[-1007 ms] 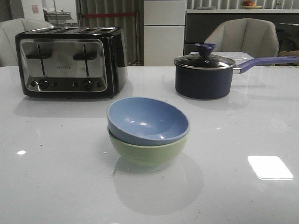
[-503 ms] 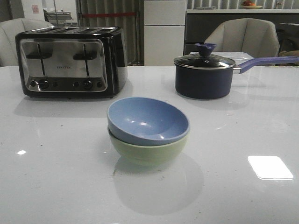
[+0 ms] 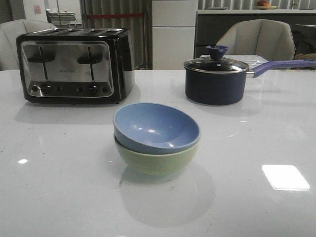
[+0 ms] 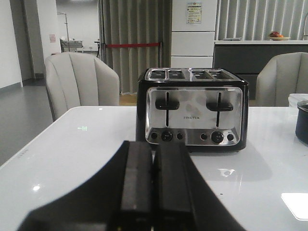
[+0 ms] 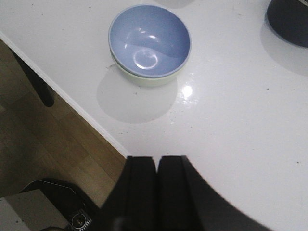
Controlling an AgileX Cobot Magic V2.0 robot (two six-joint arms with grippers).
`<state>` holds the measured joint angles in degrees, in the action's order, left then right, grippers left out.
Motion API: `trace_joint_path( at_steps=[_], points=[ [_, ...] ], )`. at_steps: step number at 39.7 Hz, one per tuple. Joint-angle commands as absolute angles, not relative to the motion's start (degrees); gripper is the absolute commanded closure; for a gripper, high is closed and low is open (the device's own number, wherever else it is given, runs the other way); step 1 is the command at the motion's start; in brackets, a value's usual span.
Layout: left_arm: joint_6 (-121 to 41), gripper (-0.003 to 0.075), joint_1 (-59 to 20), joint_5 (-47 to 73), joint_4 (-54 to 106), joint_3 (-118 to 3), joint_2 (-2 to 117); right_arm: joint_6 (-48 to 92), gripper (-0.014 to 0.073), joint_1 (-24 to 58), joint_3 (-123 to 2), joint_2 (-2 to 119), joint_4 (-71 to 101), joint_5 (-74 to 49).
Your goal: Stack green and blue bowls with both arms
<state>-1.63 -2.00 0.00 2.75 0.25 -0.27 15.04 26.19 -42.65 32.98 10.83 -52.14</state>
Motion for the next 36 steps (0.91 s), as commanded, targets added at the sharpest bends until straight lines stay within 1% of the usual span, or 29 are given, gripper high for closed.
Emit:
trace_joint_path(
  at_steps=[1,7,11,13,18,22,25,30,36],
  points=[
    [-1.00,0.0621,-2.07,-5.24,2.82,0.63,-1.32,15.09,0.0566,26.00,-44.15,33.00,11.17,-48.77],
    [-1.00,0.0621,-2.07,-5.24,2.82,0.63,-1.32,15.09,0.0566,25.59,-43.42,31.50,11.06,-48.49],
    [-1.00,0.0621,-2.07,-5.24,2.82,0.63,-1.24,15.09,0.0566,20.88,-40.87,27.90,11.06,-45.67],
    [-1.00,0.0621,-2.07,-5.24,2.82,0.63,-1.24,15.09,0.0566,17.80,-38.44,25.41,10.97,-42.37],
    [-1.00,0.0621,-2.07,-5.24,2.82,0.63,-1.24,15.09,0.0566,9.37,-28.62,16.48,11.37,-27.72],
    [-1.00,0.0621,-2.07,-5.24,2.82,0.63,-1.24,15.09,0.0566,4.74,-20.90,10.91,13.00,-17.92],
    [-1.00,0.0621,-2.07,-5.24,2.82,0.63,-1.24,15.09,0.0566,1.56,-15.94,7.16,13.84,-13.01],
    [-1.00,0.0621,-2.07,-5.24,2.82,0.63,-1.24,15.09,0.0566,-0.96,-9.11,3.55,14.70,-8.29],
    [-1.00,0.0621,-2.07,-5.24,2.82,0.63,-1.24,15.09,0.0566,-1.10,-3.57,0.72,14.82,-4.56]
  ],
)
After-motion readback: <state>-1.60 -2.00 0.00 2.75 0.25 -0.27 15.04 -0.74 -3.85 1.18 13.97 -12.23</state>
